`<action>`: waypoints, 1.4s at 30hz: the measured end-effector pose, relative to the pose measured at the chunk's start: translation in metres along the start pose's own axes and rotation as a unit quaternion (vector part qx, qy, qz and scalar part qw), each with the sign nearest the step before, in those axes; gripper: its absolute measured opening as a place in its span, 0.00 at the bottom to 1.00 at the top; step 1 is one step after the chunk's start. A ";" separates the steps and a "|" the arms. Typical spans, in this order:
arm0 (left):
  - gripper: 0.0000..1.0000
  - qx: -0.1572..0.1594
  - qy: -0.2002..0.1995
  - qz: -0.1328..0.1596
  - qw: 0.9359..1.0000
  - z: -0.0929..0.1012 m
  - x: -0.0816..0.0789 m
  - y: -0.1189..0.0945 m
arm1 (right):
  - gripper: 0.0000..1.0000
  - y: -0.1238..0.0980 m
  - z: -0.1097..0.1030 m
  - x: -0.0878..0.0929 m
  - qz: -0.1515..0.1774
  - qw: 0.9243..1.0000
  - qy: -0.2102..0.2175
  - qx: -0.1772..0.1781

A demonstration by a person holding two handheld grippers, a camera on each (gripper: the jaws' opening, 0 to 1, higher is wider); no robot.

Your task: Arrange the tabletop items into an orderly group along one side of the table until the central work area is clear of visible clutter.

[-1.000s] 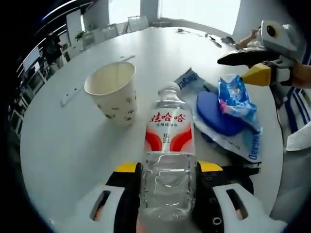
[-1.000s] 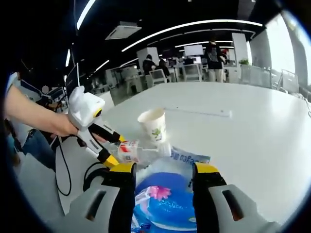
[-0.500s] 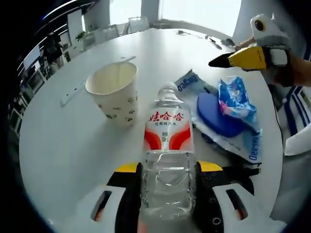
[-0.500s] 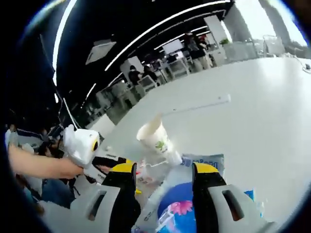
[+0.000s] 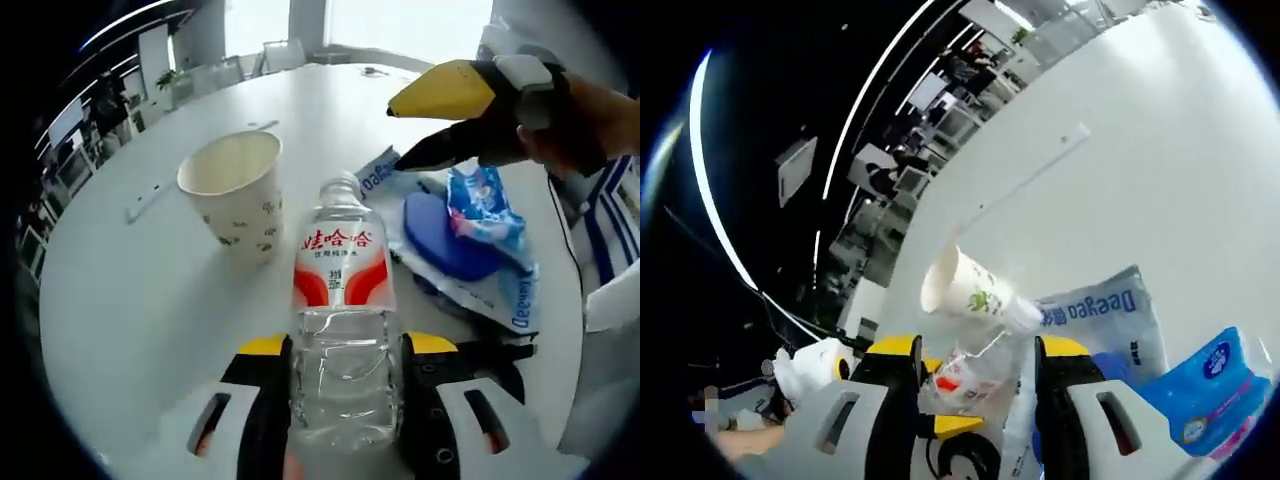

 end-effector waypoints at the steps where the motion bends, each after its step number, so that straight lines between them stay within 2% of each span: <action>1: 0.40 0.000 0.002 0.001 1.000 0.000 0.000 0.000 | 0.42 0.002 0.000 0.000 -0.003 1.000 0.000 0.001; 4: 0.40 0.001 0.004 0.004 1.000 0.000 0.000 0.000 | 0.42 0.009 0.001 0.002 -0.009 1.000 0.007 0.008; 9: 0.40 0.002 0.012 0.006 1.000 0.001 0.001 0.000 | 0.41 0.017 0.002 0.005 -0.002 0.999 0.047 0.012; 14: 0.40 0.004 0.014 0.009 1.000 0.001 0.001 0.001 | 0.40 0.024 0.005 0.007 -0.007 0.998 0.059 0.026; 18: 0.40 0.005 0.017 0.010 1.000 0.001 0.001 0.001 | 0.39 0.028 0.011 0.009 0.003 0.995 0.097 0.035; 30: 0.39 0.012 0.034 0.010 0.999 0.003 0.000 0.002 | 0.35 0.040 0.015 0.014 0.001 0.992 0.109 0.058; 36: 0.39 0.016 0.037 0.012 0.999 0.003 0.000 0.002 | 0.26 0.041 0.021 0.018 0.012 0.988 0.131 0.080; 42: 0.39 0.020 0.034 0.016 0.999 0.002 0.000 0.001 | 0.24 0.044 0.021 0.017 0.022 0.985 0.146 0.084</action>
Point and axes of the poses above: the point that each gripper's makers call its tool centre point, and the gripper's own axes: y roughly forward along the fingers, z roughly to its right, x roughly out of its underside, the point moved 8 cm from there along -y, roughly backward along the fingers, and after that the axes turned 7 degrees about -y, right-handed, at the moved point
